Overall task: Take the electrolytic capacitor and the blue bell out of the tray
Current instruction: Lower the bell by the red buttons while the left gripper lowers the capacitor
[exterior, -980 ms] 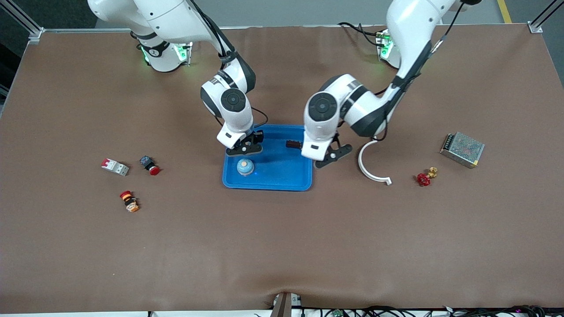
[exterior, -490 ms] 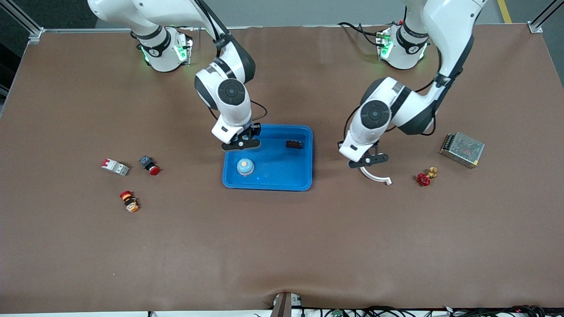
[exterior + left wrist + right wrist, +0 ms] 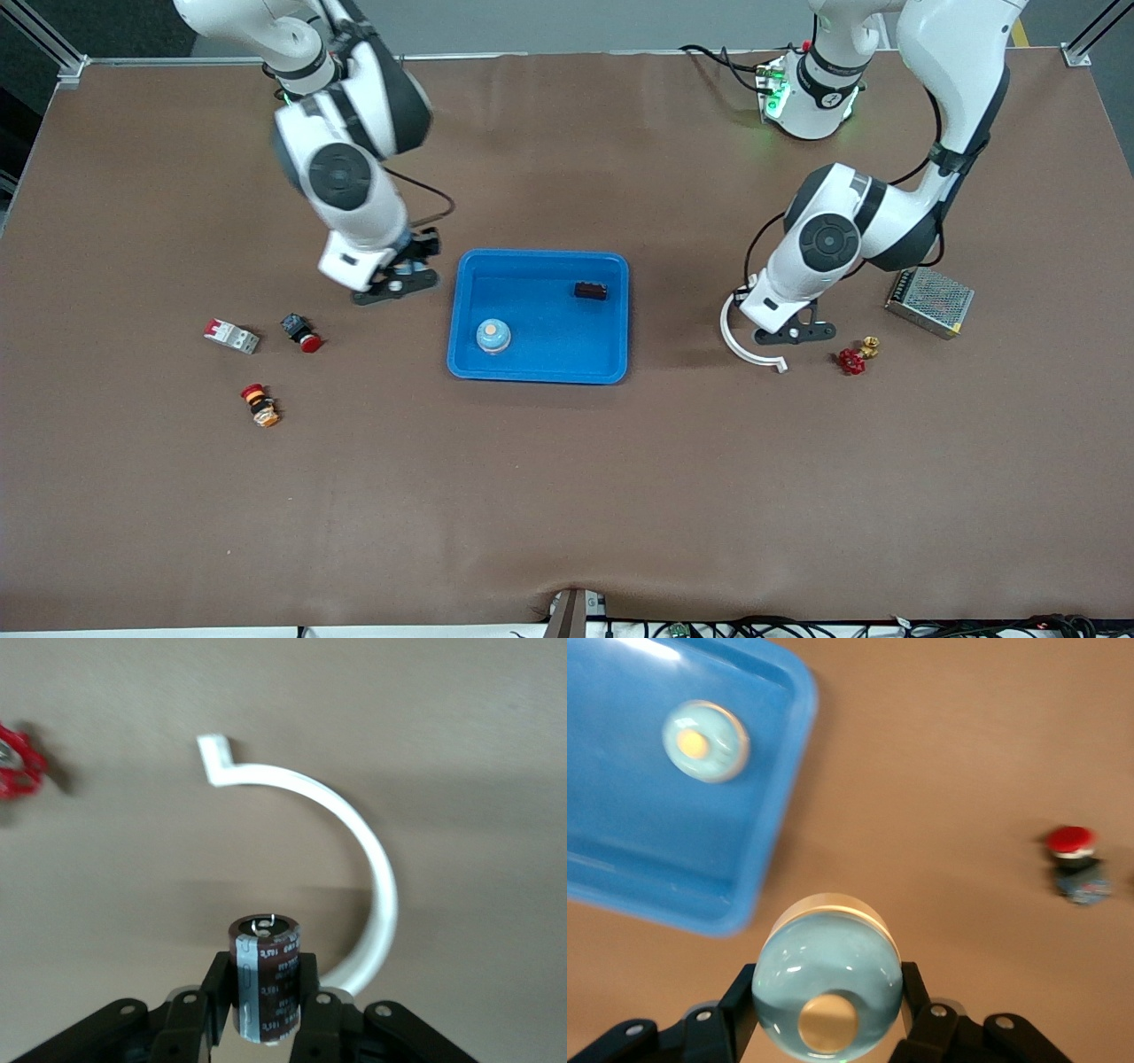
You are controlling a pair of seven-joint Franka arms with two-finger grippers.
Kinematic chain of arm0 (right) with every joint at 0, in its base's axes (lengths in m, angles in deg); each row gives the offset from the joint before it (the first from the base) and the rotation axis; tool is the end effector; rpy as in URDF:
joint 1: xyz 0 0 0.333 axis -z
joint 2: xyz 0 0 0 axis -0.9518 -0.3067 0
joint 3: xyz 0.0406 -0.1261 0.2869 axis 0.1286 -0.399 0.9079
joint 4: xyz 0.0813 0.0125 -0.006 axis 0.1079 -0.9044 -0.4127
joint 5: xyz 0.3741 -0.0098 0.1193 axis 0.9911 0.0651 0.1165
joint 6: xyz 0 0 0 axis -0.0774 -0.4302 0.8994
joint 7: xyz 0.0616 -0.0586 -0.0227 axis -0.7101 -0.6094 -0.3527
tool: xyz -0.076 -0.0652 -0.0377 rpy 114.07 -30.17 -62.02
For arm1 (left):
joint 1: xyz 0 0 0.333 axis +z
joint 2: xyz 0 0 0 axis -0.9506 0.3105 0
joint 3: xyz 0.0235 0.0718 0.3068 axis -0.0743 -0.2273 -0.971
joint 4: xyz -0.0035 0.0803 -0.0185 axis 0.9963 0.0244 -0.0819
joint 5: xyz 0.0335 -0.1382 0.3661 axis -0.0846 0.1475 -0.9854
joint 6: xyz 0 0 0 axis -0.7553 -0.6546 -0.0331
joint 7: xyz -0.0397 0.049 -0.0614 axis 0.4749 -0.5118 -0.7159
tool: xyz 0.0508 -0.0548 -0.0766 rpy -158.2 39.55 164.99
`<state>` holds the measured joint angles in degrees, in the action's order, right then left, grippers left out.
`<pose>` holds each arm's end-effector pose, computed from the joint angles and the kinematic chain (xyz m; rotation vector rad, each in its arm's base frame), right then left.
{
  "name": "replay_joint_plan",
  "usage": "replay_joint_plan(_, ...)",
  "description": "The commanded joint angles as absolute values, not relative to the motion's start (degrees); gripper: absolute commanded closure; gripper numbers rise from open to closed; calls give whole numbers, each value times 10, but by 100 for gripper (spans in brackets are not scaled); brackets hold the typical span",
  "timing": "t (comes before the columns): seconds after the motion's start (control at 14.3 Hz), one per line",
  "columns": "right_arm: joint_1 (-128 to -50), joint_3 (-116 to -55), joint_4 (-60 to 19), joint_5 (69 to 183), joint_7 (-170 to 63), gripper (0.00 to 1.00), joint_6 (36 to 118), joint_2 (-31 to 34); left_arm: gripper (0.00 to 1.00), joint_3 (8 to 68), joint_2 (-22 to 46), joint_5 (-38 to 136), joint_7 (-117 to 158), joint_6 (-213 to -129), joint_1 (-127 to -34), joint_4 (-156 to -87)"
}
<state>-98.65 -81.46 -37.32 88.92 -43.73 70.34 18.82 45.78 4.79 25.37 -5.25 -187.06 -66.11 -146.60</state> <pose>0.4971 0.2312 0.3860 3.0086 0.5422 -0.3232 0.5125 -0.1829 0.2419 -3.0471 -0.0535 0.1654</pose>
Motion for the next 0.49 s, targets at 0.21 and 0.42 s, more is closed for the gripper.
replay_joint_plan(0.21, -783, -806, -392, 886, -750, 63, 650, 253, 100, 467, 35, 151, -33, -2017, -581, -1565)
replay_joint_plan(0.42, -690, -806, -391, 882, -886, 64, 670, 245, 100, 467, 40, 141, -43, -2037, -571, -1575)
